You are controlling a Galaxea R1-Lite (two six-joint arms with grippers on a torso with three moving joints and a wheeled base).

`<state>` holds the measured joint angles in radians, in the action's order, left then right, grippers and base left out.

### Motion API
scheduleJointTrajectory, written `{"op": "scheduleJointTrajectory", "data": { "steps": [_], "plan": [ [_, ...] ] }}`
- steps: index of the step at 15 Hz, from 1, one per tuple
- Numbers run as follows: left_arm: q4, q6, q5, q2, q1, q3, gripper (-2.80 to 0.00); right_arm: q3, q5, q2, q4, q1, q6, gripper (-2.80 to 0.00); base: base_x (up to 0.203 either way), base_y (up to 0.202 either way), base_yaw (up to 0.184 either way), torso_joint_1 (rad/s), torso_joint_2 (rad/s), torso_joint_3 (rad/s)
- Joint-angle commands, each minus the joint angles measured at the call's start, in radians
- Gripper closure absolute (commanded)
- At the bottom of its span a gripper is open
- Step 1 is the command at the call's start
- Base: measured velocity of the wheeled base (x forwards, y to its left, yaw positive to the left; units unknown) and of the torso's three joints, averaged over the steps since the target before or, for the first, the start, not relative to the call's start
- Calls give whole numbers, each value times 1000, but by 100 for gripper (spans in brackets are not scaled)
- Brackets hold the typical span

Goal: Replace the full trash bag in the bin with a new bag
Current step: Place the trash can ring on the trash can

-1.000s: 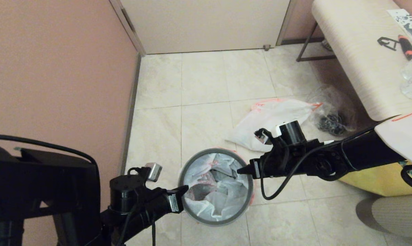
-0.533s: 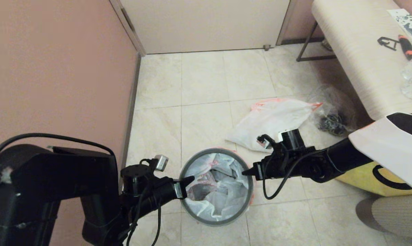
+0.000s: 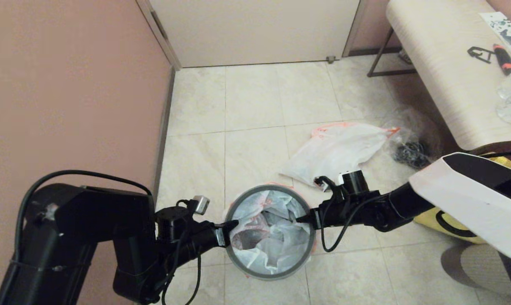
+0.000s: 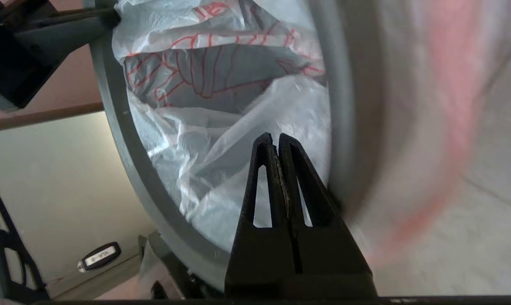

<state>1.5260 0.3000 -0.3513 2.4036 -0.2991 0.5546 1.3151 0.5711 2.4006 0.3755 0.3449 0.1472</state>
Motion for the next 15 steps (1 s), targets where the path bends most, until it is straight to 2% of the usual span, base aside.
{"op": "scheduleJointTrajectory", "data": {
  "steps": [1, 6, 10, 12, 13, 14, 15],
  "plan": [
    [4, 1, 0, 18, 0, 6, 0, 9, -8, 51, -3, -7, -2, 0, 0, 0, 0, 0, 0, 0],
    [4, 2, 20, -31, -10, 11, 0, -15, -13, -71, -15, -7, 7, 0, 0, 0, 0, 0, 0, 0],
    [4, 2, 63, -246, -57, 4, 0, -96, -47, -340, -107, 5, 7, 0, 0, 0, 0, 0, 0, 0],
    [-27, -21, 110, -393, -89, -5, 0, -111, -128, -470, -213, 2, 5, 0, 0, 0, 0, 0, 0, 0],
    [-76, -54, 142, -471, -97, -16, 0, -115, -181, -533, -274, -5, 4, 0, 0, 0, 0, 0, 0, 0],
    [-128, -87, 189, -537, -101, -23, 0, -117, -237, -586, -329, -14, 1, 0, 0, 0, 0, 0, 0, 0],
    [-183, -123, 267, -601, -105, -33, 0, -119, -311, -637, -390, -29, -5, 0, 0, 0, 0, 0, 0, 0]
  ]
}}
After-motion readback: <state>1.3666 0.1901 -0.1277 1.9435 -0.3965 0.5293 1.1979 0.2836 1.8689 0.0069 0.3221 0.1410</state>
